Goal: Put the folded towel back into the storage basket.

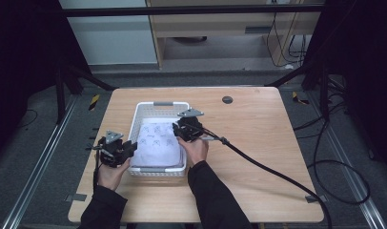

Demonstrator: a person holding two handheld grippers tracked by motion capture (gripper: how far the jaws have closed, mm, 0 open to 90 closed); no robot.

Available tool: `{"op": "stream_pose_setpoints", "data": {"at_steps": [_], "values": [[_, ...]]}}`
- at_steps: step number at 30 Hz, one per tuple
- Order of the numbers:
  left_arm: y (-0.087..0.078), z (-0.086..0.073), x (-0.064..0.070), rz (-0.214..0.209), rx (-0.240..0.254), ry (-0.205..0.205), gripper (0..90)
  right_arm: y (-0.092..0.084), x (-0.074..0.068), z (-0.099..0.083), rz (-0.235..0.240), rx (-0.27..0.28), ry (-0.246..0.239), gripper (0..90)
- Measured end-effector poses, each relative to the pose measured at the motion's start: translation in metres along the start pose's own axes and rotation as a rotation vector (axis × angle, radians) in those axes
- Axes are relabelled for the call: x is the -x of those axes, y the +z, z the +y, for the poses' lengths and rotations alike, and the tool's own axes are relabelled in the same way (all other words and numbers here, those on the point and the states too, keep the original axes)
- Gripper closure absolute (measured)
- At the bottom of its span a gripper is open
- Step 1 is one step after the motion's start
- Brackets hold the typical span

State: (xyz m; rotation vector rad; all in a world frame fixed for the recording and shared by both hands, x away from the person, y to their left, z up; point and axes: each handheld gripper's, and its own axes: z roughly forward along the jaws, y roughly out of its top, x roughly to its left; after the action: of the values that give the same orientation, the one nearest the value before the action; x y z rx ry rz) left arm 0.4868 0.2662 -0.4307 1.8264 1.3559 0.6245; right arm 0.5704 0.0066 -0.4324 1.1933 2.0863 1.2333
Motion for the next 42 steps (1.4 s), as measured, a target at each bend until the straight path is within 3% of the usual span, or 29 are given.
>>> {"op": "stream_pose_setpoints", "data": {"at_steps": [1, 4, 12, 16, 23, 25, 29, 31, 36, 42], "values": [[-0.004, 0.0, -0.002, -0.005, 0.015, -0.018, 68.0, -0.004, 0.003, 0.001, -0.003, 0.014, 0.003, 54.8], [-0.01, 0.001, -0.002, -0.016, 0.033, -0.023, 67.2, -0.014, 0.008, 0.003, -0.004, 0.029, 0.002, 50.8], [-0.023, 0.004, -0.001, -0.039, 0.077, -0.011, 61.8, -0.037, 0.021, 0.005, 0.018, 0.062, 0.001, 39.8], [-0.033, 0.004, -0.004, -0.068, 0.109, -0.012, 55.9, -0.056, 0.036, 0.0, 0.015, 0.053, -0.003, 31.5], [-0.04, 0.001, -0.01, -0.069, 0.115, 0.019, 45.7, -0.084, 0.06, -0.015, 0.003, 0.054, -0.006, 25.5], [-0.04, -0.001, -0.014, -0.052, 0.112, 0.032, 42.9, -0.097, 0.074, -0.025, -0.001, 0.07, 0.0, 22.4], [-0.04, -0.002, -0.019, -0.044, 0.109, 0.034, 38.2, -0.11, 0.088, -0.035, -0.015, 0.073, 0.018, 20.2], [-0.04, -0.005, -0.025, -0.015, 0.097, 0.045, 32.8, -0.121, 0.101, -0.047, -0.015, 0.078, 0.042, 18.2], [-0.04, -0.011, -0.037, 0.026, 0.09, 0.031, 23.7, -0.135, 0.116, -0.061, -0.033, 0.069, 0.04, 16.7], [-0.041, -0.021, -0.055, 0.065, 0.084, 0.002, 21.9, -0.157, 0.138, -0.088, -0.001, 0.046, 0.06, 16.2]]}}
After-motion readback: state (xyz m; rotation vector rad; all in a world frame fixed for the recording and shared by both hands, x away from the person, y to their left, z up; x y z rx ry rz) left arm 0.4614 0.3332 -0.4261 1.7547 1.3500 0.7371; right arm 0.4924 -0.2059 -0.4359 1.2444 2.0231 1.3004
